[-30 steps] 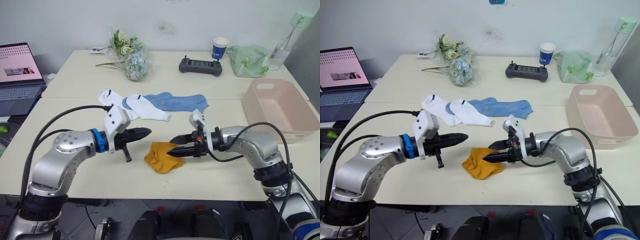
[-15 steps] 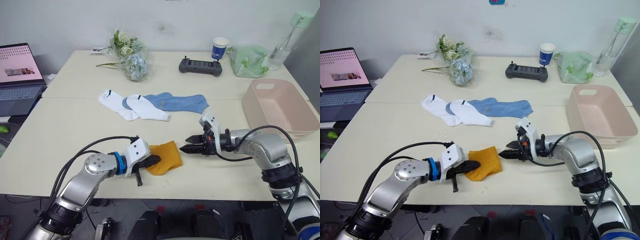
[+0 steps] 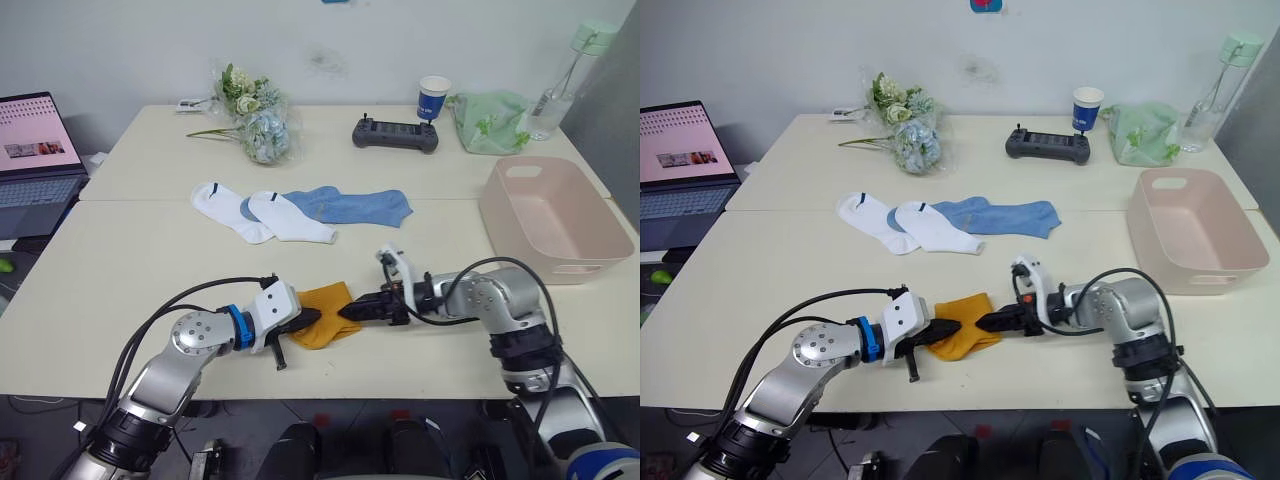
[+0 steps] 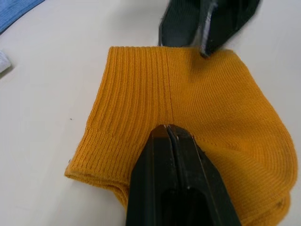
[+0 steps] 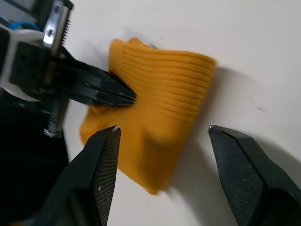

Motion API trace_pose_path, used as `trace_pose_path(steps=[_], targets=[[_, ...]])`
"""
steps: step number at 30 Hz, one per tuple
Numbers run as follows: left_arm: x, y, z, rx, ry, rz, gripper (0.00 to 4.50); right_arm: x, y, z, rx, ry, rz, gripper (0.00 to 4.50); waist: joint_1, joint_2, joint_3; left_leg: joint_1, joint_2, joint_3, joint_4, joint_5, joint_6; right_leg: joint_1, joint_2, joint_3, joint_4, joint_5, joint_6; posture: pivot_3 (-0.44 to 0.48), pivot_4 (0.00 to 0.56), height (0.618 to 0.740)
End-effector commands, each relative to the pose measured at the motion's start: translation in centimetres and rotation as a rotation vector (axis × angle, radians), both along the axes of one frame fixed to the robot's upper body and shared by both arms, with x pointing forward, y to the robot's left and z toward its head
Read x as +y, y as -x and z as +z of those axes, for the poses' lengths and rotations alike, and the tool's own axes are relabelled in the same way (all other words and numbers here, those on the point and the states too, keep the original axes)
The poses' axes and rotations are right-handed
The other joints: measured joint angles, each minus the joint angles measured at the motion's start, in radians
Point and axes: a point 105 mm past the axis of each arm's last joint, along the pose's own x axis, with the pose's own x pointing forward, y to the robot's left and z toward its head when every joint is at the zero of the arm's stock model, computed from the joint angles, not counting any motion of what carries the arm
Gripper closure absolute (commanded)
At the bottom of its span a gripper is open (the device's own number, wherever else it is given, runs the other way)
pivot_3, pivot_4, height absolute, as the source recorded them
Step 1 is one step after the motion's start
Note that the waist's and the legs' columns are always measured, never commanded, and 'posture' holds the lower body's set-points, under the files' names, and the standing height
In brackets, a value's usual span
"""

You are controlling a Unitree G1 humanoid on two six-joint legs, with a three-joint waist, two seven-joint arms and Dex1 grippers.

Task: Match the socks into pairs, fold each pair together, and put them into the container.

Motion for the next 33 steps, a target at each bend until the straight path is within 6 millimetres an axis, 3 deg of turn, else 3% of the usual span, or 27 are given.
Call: trace_pose_path(steps=[1,13,17,23,27,30,33], targets=[[1.2,0.2,-1.2,0.054,-0.022,0.023,4.50,1.2,0.2,1.1,0.018,-0.045,0.020,1.31,0.000,0.000,0.000,0.000,0.000,0.000,0.000,0.000,0.000,0.000,0.000,0.000,0.000,0.000,0.000,0.000,0.150,0.740],[2.1,1.0,-0.6,0.056,0.000,0.017,4.50,3.3,-0.2,0.9,0.062,-0.083,0.016,1.31,-0.019,0.001,0.000,0.000,0.000,-0.001,0.000,0.000,0.000,-0.001,0.000,0.000,0.001,0.000,0.000,0.000,0.150,0.740],[2.3,1.0,-0.5,0.049,-0.001,0.024,4.50,3.4,-0.2,0.9,0.064,-0.085,0.014,2.25,-0.019,0.001,0.000,0.000,0.000,-0.001,0.000,0.000,0.000,-0.001,0.000,0.001,0.001,0.000,0.000,0.000,0.150,0.740],[2.5,0.8,-0.2,0.032,-0.004,0.028,4.50,3.5,-0.5,1.0,0.048,-0.092,0.006,4.45,-0.019,0.001,0.000,0.000,0.000,-0.001,0.000,0.000,0.000,-0.001,0.000,0.001,0.001,0.000,0.000,0.000,0.150,0.740],[1.9,0.9,1.4,0.017,0.074,0.027,4.50,3.4,-0.2,1.6,0.010,-0.114,0.025,4.48,-0.019,0.001,0.000,0.000,0.000,-0.001,0.000,0.000,0.000,-0.001,0.000,0.001,0.001,0.000,0.000,0.000,0.150,0.740],[1.8,0.6,4.2,-0.023,0.161,0.045,3.94,2.7,-0.5,2.9,-0.108,-0.111,0.035,4.50,-0.018,0.001,0.001,-0.001,0.000,-0.001,0.000,0.000,0.000,-0.002,0.000,0.000,0.001,0.000,0.000,0.000,0.150,0.740],[1.8,0.6,7.4,-0.006,0.275,0.058,2.96,1.6,-0.8,5.1,-0.244,-0.130,0.032,4.50,-0.017,0.001,0.001,-0.002,0.000,-0.001,0.000,0.000,0.000,-0.002,0.000,0.000,0.000,0.000,0.000,0.000,0.150,0.740]])
